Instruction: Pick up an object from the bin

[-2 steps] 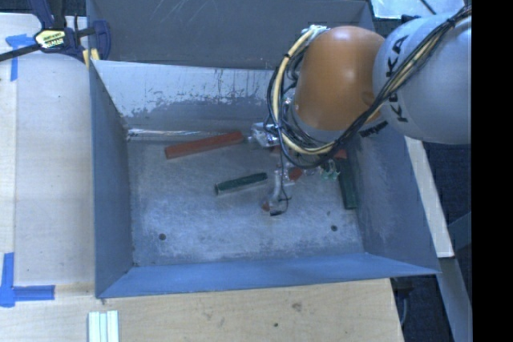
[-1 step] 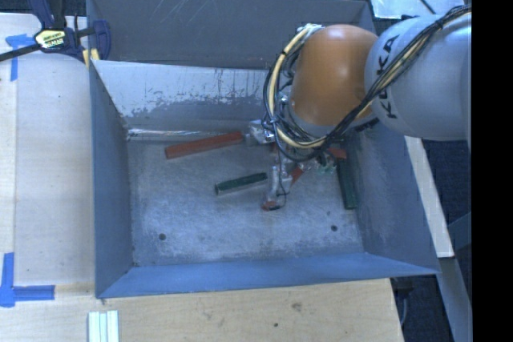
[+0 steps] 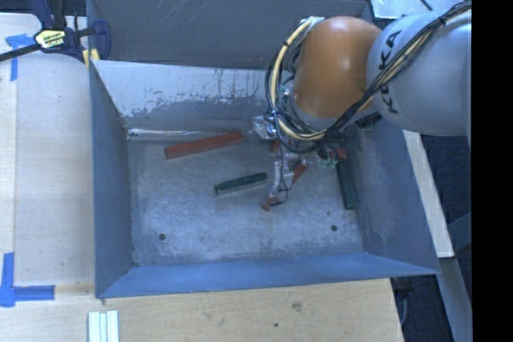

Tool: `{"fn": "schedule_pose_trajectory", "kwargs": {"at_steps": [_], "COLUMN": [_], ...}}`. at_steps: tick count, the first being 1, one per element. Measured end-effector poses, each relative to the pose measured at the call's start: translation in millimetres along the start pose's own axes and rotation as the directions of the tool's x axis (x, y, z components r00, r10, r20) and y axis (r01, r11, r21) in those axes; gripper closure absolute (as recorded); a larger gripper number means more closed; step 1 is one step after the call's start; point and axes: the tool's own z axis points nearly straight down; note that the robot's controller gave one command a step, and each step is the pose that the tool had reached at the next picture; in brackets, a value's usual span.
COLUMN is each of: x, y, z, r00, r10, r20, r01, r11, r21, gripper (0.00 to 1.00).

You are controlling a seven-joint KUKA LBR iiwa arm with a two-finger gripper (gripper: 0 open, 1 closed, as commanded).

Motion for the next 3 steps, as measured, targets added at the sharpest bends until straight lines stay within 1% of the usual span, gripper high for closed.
{"fn": "schedule_pose_trajectory", "kwargs": {"at_steps": [1,2,3], "x": [37.4,37.4,50.5], "y": [9.3,9.3,4.2], "z": [50.1,50.2,21.4], "r00": [0.988,0.988,0.996], "r10": [0.151,0.151,0.093], "r20": [0.013,0.013,0.001], "r01": [-0.151,-0.151,-0.093], "r11": [0.988,0.988,0.996], "r21": [-0.002,-0.002,0.0], "gripper": [1.0,1.0,1.0]}}
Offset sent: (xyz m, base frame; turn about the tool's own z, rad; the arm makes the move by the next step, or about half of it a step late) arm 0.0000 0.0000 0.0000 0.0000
